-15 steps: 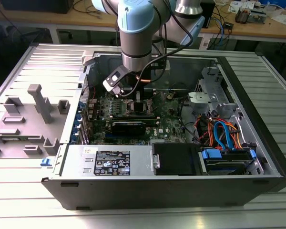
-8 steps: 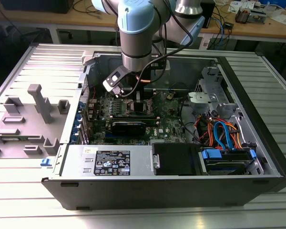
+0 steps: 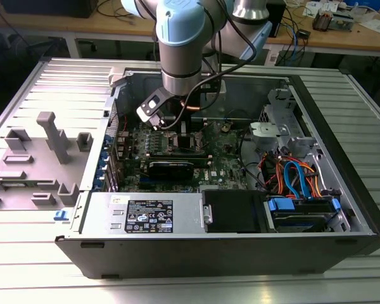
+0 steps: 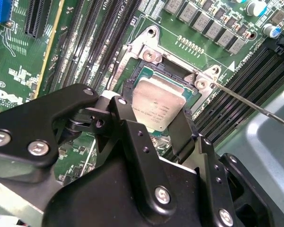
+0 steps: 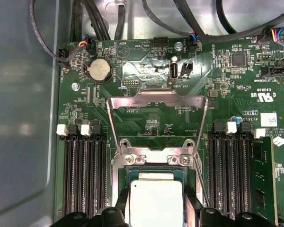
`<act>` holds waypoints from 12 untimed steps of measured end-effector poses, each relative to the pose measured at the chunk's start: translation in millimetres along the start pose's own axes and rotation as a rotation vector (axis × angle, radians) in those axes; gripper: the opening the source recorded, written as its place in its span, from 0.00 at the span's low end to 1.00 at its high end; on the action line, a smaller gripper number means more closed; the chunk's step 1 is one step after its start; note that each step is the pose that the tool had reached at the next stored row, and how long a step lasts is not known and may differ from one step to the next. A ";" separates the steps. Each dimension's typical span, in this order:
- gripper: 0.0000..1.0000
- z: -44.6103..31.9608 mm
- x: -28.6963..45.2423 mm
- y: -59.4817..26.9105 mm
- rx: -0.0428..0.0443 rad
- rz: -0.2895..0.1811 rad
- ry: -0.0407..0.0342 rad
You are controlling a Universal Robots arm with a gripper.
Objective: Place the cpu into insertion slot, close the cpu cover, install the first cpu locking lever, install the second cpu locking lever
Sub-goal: 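Place the cpu into insertion slot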
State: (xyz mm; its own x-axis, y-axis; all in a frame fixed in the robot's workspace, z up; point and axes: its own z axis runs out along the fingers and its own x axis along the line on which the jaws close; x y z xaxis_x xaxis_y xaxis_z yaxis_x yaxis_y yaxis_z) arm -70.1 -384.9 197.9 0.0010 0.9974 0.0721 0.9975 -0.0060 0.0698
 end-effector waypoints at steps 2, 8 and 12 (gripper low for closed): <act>0.54 0.0 0.0 0.0 0.0000 0.000 0.0001; 0.55 1.4 0.8 -1.3 -0.0013 0.000 0.0050; 0.58 1.4 1.0 -1.4 -0.0001 0.000 0.0010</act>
State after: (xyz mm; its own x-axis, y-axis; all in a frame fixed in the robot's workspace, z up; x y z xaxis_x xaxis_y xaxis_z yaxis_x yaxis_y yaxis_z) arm -71.4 -383.8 196.4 0.0006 0.9973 0.0730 0.9975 -0.0057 0.0699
